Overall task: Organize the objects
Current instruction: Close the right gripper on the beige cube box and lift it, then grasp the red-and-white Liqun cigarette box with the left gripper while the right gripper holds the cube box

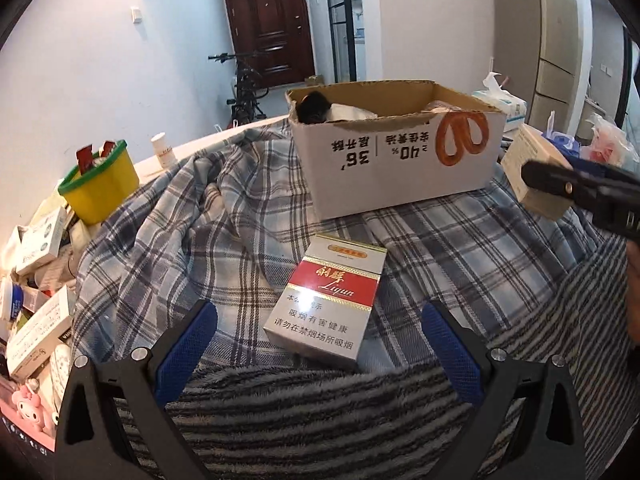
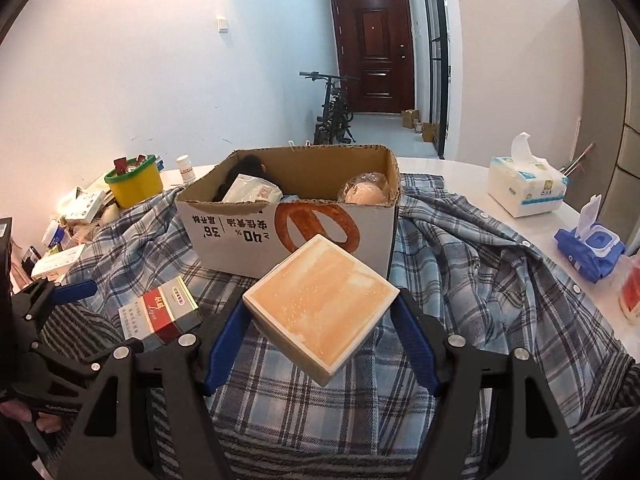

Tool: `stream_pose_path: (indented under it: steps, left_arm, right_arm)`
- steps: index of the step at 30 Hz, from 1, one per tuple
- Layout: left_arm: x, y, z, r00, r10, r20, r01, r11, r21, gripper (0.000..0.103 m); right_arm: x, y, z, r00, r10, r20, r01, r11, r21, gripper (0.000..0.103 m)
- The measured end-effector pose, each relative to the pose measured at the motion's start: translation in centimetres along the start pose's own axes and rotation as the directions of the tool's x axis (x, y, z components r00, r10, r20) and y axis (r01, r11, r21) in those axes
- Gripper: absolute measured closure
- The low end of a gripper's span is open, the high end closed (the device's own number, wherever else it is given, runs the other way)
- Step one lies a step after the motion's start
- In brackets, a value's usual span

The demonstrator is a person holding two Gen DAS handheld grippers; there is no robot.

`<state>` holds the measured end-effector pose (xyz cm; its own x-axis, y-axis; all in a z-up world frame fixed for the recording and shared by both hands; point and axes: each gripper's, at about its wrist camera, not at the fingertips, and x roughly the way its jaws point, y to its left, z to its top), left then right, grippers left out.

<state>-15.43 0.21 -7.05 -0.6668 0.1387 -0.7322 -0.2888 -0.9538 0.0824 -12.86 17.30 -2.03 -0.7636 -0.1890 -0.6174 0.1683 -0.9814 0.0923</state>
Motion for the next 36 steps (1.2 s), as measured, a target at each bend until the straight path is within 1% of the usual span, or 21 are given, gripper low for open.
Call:
stream_pose_path:
  steps: [2, 5, 8, 11, 15, 16, 18, 20, 22, 24, 26, 28, 29, 31, 33, 36]
  left_arm:
    - [0.4, 0.4, 0.2, 1.0, -0.009, -0.014, 0.009, 1.0, -0.014, 0.0]
    - [1.3, 0.7, 0.3, 0.998, -0.038, -0.055, 0.036, 0.999, -0.032, 0.0]
    - [2.2, 0.9, 0.3, 0.993, -0.067, -0.097, 0.062, 0.997, -0.052, 0.008]
    - [2.9, 0.8, 0.4, 0.988, -0.085, -0.131, 0.079, 0.996, -0.051, 0.01]
    - [3.1, -0.2, 0.3, 0.984, -0.09, -0.155, 0.089, 0.996, -0.013, 0.023]
    - [3.1, -0.4, 0.3, 0.982, -0.102, -0.16, 0.101, 0.995, -0.013, 0.024]
    - [2.9, -0.7, 0.3, 0.978, -0.125, -0.168, 0.123, 0.992, -0.024, 0.033]
    - [2.8, -1.4, 0.4, 0.975, -0.142, -0.172, 0.14, 0.99, -0.02, 0.036]
    - [2.6, -2.1, 0.5, 0.978, -0.133, -0.163, 0.135, 0.991, -0.003, 0.037]
    - [2.4, -2.5, 0.9, 0.983, -0.109, -0.15, 0.111, 0.994, 0.007, 0.037]
    - [2.3, -2.4, 1.5, 0.988, -0.08, -0.13, 0.077, 0.997, -0.023, 0.037]
    - [2.4, -2.2, 2.0, 0.989, -0.082, -0.122, 0.077, 0.996, -0.044, 0.037]
    - [2.5, -2.1, 2.3, 0.989, -0.082, -0.124, 0.077, 0.996, -0.045, 0.037]
    - [3.0, -2.3, 2.5, 0.99, -0.057, -0.129, 0.053, 0.998, -0.033, 0.037]
    - [3.9, -2.2, 2.4, 0.987, -0.06, -0.152, 0.056, 0.998, -0.031, 0.037]
    - [5.2, -2.0, 2.3, 0.977, -0.096, -0.192, 0.087, 0.995, -0.055, 0.037]
  right_arm:
    - [0.5, 0.4, -0.3, 1.0, -0.01, -0.012, 0.01, 1.0, -0.016, 0.033]
    - [1.2, 0.9, -0.6, 0.999, 0.016, -0.037, -0.017, 0.999, -0.029, 0.033]
    - [1.6, 1.3, -1.1, 0.998, 0.022, -0.052, -0.025, 0.998, -0.049, 0.033]
    - [1.7, 1.5, -1.3, 0.998, 0.029, -0.06, -0.033, 0.998, -0.062, 0.033]
    - [1.6, 1.3, -1.3, 0.998, 0.029, -0.053, -0.032, 0.998, -0.06, 0.033]
    - [1.6, 1.2, -1.3, 0.998, 0.03, -0.052, -0.033, 0.998, -0.057, 0.033]
    - [1.5, 1.0, -1.3, 0.998, 0.034, -0.051, -0.036, 0.998, -0.051, 0.033]
    - [1.4, 0.9, -1.3, 0.998, 0.035, -0.048, -0.038, 0.998, -0.05, 0.033]
    - [1.3, 0.8, -1.3, 0.998, 0.038, -0.045, -0.04, 0.998, -0.046, 0.033]
    - [1.3, 0.7, -1.2, 0.998, 0.039, -0.042, -0.041, 0.998, -0.042, 0.033]
    - [1.2, 0.6, -1.2, 0.998, 0.039, -0.039, -0.041, 0.998, -0.039, 0.033]
    - [1.1, 0.6, -1.2, 0.999, 0.04, -0.035, -0.041, 0.999, -0.035, 0.033]
    - [1.1, 0.5, -1.1, 0.999, 0.041, -0.033, -0.042, 0.999, -0.033, 0.033]
    - [1.0, 0.5, -1.1, 0.999, 0.037, -0.029, -0.038, 0.999, -0.031, 0.033]
    - [0.8, 0.4, -1.1, 0.999, 0.027, -0.017, -0.027, 0.999, -0.034, 0.033]
    - [0.7, 0.4, -1.1, 1.0, 0.019, -0.01, -0.019, 0.999, -0.04, 0.033]
